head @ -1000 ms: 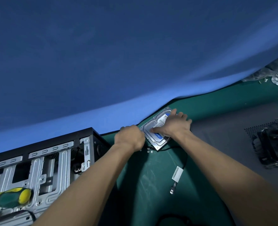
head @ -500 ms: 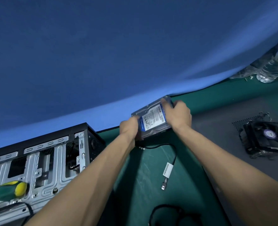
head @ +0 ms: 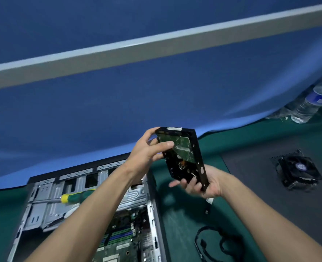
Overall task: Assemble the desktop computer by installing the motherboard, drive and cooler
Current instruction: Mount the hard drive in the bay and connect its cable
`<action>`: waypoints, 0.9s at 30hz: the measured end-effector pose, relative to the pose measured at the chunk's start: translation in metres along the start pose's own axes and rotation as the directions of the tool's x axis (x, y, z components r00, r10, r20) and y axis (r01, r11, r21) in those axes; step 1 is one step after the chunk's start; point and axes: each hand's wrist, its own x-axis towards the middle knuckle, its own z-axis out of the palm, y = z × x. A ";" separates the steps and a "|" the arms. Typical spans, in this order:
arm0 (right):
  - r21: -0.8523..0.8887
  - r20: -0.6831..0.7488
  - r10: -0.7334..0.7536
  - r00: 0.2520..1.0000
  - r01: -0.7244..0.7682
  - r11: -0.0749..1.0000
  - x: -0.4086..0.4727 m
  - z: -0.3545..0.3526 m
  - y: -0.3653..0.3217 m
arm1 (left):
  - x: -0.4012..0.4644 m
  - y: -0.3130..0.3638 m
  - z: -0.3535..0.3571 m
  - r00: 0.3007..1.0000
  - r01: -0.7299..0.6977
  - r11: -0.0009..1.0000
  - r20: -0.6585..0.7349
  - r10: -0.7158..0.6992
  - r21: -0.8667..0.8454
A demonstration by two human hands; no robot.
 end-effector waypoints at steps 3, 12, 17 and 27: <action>-0.141 0.086 0.023 0.996 -0.011 0.990 -0.005 0.025 0.020 | -0.025 0.010 -0.017 1.000 -0.012 0.998 -0.027 0.014 0.061; -0.308 -0.147 -0.200 0.969 0.147 0.940 -0.021 0.091 0.044 | -0.077 0.021 -0.066 0.964 -0.097 0.987 -0.234 0.125 0.130; -0.222 -0.167 -0.298 0.940 0.258 0.940 -0.024 0.120 0.046 | -0.090 0.026 -0.092 0.919 -0.038 0.999 -0.391 0.047 0.031; -0.485 -0.374 -0.787 0.491 0.620 0.617 -0.014 0.168 0.062 | -0.123 0.015 -0.138 0.941 0.280 0.914 -0.106 -0.322 -0.293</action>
